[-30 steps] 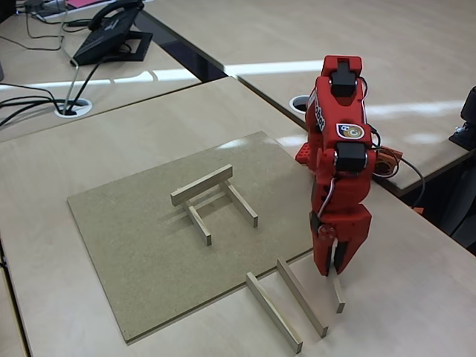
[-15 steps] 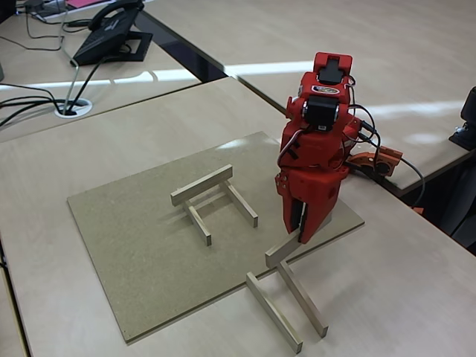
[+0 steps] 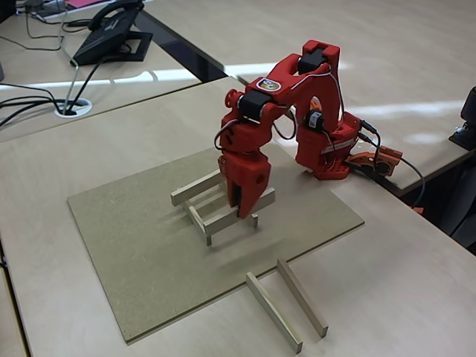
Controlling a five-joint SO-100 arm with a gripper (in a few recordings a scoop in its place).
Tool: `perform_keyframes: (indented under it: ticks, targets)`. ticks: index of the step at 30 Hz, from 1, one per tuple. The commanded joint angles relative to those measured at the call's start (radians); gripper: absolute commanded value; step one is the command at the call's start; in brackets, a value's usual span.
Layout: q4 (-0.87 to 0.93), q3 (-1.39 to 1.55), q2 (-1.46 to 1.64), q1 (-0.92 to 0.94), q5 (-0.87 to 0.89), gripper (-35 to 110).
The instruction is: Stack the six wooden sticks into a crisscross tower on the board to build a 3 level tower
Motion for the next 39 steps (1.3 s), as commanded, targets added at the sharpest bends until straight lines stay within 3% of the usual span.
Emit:
perform_keyframes:
  ticks: [1, 20, 39]
  targets:
    - [-0.04, 0.014, 0.034, 0.054, -0.06, 0]
    - [-0.267, 0.235, 0.057, 0.046, -0.058, 0]
    - [-0.198, 0.202, 0.072, 0.101, -0.137, 0]
